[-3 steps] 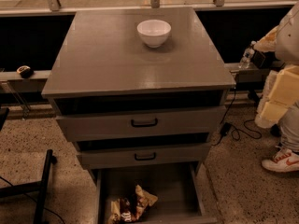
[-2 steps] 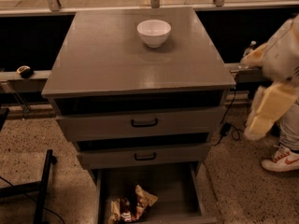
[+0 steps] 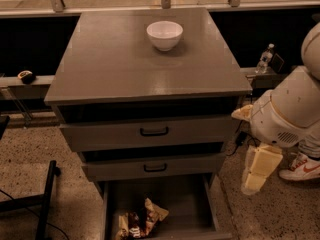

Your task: Pick brown chip bag from bottom drawer and place on counter

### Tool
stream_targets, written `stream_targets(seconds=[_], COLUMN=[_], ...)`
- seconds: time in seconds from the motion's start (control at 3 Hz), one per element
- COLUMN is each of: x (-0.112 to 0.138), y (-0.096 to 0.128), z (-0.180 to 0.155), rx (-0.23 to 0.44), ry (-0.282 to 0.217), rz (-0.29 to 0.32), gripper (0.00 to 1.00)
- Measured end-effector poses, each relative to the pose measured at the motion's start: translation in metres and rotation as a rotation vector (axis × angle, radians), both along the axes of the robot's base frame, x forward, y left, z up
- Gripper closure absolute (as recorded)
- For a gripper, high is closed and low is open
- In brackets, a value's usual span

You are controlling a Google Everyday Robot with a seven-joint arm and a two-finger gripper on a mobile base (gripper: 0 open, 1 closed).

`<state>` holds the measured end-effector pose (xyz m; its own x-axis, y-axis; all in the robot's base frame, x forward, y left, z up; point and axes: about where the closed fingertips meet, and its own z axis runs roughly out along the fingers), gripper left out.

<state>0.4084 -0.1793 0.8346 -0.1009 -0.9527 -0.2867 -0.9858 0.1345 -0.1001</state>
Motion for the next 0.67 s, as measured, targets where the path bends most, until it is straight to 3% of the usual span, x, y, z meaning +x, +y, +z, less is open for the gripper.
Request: stream_targets(seconds=[0.33,0.67], x=[0.000,0.006], y=[0.000,0.014], z=[0.001,-0.019], rx=[-0.001,0.075], ry=[0.000,-0.024], rz=[-0.001,-0.013], gripper=[0.00,0.00])
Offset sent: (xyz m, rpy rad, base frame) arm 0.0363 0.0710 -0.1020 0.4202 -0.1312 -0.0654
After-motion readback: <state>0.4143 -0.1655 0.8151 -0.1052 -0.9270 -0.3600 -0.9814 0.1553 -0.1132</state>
